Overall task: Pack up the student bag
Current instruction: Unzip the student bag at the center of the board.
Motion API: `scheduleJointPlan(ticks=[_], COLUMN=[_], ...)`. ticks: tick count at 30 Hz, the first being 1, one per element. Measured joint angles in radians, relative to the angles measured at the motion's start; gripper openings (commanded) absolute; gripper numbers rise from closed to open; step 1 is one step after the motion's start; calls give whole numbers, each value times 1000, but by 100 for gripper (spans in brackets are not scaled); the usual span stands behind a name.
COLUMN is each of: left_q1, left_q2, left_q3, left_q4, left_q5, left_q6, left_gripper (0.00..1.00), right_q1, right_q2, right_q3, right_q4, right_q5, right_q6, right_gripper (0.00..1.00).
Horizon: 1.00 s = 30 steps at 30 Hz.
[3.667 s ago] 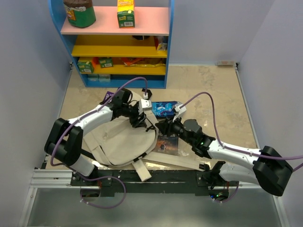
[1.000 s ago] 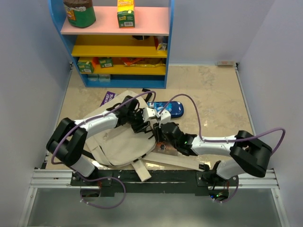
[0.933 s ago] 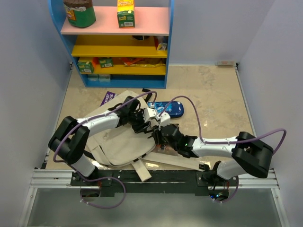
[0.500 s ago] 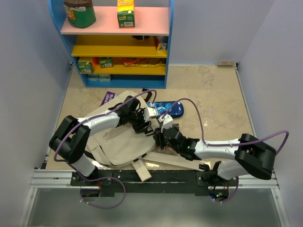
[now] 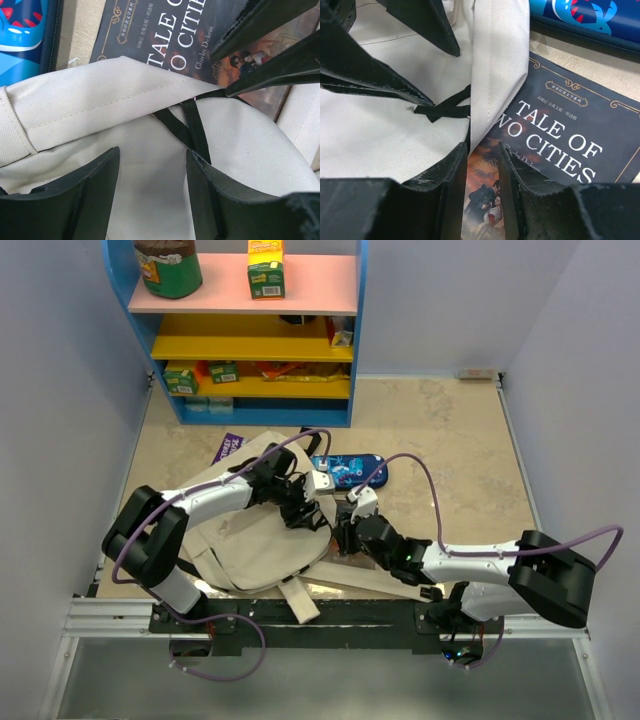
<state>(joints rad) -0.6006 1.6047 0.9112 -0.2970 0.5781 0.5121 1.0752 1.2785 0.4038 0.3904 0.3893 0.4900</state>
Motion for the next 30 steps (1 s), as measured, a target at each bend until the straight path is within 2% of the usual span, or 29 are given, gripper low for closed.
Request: scheduleJointPlan(ticks=[7,15,23,30], left_q1=[-3,-2,-23,-53], left_q2=[0,-2,-14,-15], left_q3=[22,69,51,6], left_q4=[-26,-1,10,84], left_q5=[-12,-56,-19,-56], left_q6=[3,-30,-58,-110], left_gripper=[58,58,58,58], right_q1=[1,20,20,20], right_q2=[0,-69,-115,-113], right_q3=[-22,-75,-87,-106], right_q4=[6,29,92,110], right_q5=[9,31,66,66], right_q6=[23,35,54,72], right_gripper=[29,31,31,31])
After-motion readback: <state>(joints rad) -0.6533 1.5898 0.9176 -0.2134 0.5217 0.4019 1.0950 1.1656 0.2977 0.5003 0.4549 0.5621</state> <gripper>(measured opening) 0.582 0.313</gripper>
